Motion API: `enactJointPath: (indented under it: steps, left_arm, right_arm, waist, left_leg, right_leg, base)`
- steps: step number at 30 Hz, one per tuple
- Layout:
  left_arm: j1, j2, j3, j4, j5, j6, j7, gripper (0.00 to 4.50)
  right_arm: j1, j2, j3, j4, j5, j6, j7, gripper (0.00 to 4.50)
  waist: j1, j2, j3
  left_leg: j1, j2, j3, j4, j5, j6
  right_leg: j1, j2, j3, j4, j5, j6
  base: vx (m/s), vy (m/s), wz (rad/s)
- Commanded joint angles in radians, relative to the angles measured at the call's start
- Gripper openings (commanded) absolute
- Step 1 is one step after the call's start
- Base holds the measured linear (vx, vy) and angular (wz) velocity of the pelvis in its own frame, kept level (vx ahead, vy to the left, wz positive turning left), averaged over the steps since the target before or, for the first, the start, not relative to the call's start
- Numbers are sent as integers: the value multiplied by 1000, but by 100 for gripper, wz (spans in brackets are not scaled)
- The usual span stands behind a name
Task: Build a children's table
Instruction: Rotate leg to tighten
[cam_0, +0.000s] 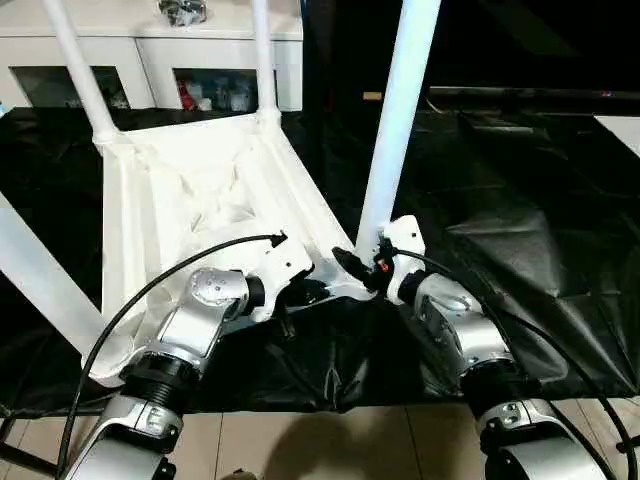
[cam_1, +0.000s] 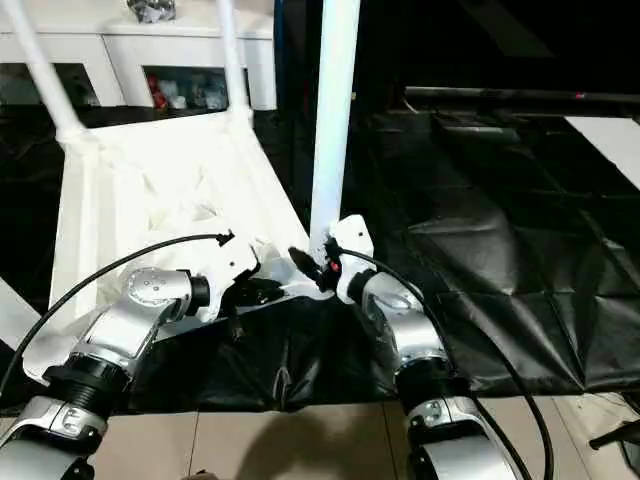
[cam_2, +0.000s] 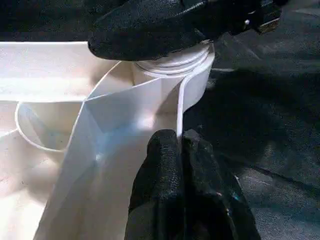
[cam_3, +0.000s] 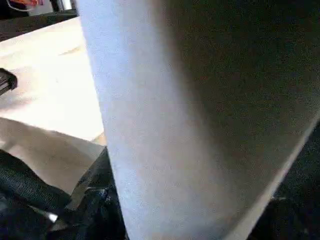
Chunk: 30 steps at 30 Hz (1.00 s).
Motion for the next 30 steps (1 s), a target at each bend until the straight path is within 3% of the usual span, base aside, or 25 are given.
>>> enactJointPath:
  steps: [1,3,5,7,12,13,20,21,24,30]
  left_arm:
    - [-49,-92,-22,-8,-44,-27,64,0]
    - [-47,-85,-24,-12,-45,-36,47,0]
    - [-28,-57,-34,-27,-66,-71,-31,0]
    - [-21,-46,-38,-36,-76,-76,-62,0]
    - [-11,12,-41,-44,-95,-91,-159,0]
    - [-12,21,-38,-40,-96,-95,-169,0]
    - [-21,77,-35,-21,-105,-104,-270,0]
    - [-25,97,-37,-13,-108,-107,-303,0]
    - [-33,111,-35,3,-110,-116,-314,0]
    - [-38,118,-29,17,-111,-128,-311,0]
  right_arm:
    - [24,116,128,45,-17,40,97,258]
    - [24,113,122,42,-3,47,116,290]
    - [40,64,161,8,-21,11,199,298]
    - [50,45,173,-11,-21,5,237,314]
    - [84,-60,210,-103,27,12,454,314]
    - [87,-79,215,-116,37,18,493,314]
    - [89,-195,255,-152,25,15,702,314]
    - [81,-227,270,-150,17,18,753,292]
    - [70,-250,283,-138,4,13,779,285]
    - [58,-240,278,-129,2,19,776,242]
  waist:
    - [3,-13,-43]
    - [2,-12,-42]
    - [2,-12,-42]
    - [2,-13,-43]
    - [5,-17,-43]
    - [12,-14,-44]
    - [28,-21,-42]
    - [31,-19,-43]
    - [31,-22,-42]
    - [32,-22,-41]
  left_leg:
    - [-1,46,-25,-51,-146,60]
    - [1,47,-26,-53,-169,55]
    - [2,48,-26,-54,-182,51]
    - [2,50,-26,-54,-174,53]
    - [-2,47,-24,-49,-151,77]
    - [2,50,-22,-47,-150,84]
    - [4,53,-22,-48,-171,71]
    - [4,54,-22,-46,-166,73]
    - [3,53,-21,-47,-159,74]
    - [3,53,-23,-47,-161,68]
  right_leg:
    - [39,-96,58,-89,-169,-153]
    - [37,-97,58,-94,-210,-148]
    - [36,-97,58,-96,-231,-142]
    - [37,-96,59,-92,-201,-146]
    - [43,-94,57,-87,-146,-160]
    - [40,-94,57,-87,-139,-161]
    - [37,-95,56,-87,-189,-163]
    - [37,-95,56,-85,-180,-165]
    - [37,-94,56,-84,-173,-170]
    - [36,-95,55,-85,-191,-168]
  base:
    - [0,0,0]
    - [0,0,0]
    - [0,0,0]
    - [0,0,0]
    - [0,0,0]
    - [0,0,0]
    - [0,0,0]
    - [0,0,0]
    - [0,0,0]
    - [0,0,0]
